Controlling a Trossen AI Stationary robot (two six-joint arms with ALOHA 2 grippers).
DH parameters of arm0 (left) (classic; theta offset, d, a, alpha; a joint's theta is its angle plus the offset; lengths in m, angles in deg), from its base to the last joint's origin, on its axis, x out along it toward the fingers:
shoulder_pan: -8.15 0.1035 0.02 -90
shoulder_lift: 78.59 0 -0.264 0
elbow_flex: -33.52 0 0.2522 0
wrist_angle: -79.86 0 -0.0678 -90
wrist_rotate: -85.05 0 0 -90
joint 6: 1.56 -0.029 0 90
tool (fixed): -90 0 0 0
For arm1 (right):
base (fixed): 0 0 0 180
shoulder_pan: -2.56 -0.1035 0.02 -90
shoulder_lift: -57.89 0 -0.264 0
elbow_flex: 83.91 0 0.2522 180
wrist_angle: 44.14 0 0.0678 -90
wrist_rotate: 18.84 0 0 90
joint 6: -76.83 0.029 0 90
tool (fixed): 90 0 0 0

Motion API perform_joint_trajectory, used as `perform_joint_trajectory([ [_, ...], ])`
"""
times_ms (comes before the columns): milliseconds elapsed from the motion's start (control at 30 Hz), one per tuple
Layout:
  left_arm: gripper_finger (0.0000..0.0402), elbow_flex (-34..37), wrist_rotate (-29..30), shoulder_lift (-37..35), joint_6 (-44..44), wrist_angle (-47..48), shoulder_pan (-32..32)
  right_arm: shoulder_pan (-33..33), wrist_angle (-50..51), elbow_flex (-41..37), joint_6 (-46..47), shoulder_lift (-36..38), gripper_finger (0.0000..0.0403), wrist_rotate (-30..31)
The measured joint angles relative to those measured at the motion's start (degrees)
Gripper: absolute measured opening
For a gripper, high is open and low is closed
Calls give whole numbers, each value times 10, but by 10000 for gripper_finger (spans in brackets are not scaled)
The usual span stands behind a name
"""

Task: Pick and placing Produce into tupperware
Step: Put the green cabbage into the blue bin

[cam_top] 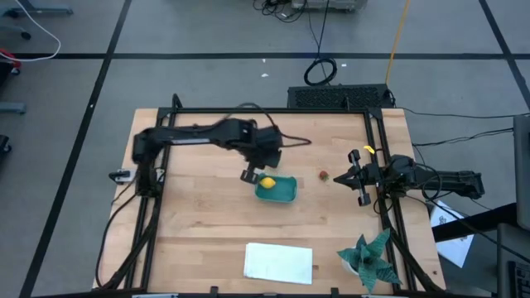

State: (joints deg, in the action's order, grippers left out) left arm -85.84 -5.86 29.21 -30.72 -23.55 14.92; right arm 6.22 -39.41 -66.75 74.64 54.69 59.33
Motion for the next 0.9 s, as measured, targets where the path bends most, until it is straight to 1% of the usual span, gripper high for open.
perform_joint_trajectory([
  [100,2,0,5,-45,19,1,0,0,0,0,0,0,0,0],
  [233,8,0,10,-106,46,2,0,0,0,0,0,0,0,0],
  [467,4,0,10,-192,79,12,-6,0,2,0,0,0,0,0],
  [700,2,0,10,-255,110,19,-9,0,3,0,0,0,0,0],
  [900,2,0,10,-284,123,24,-9,0,3,0,0,0,0,0],
])
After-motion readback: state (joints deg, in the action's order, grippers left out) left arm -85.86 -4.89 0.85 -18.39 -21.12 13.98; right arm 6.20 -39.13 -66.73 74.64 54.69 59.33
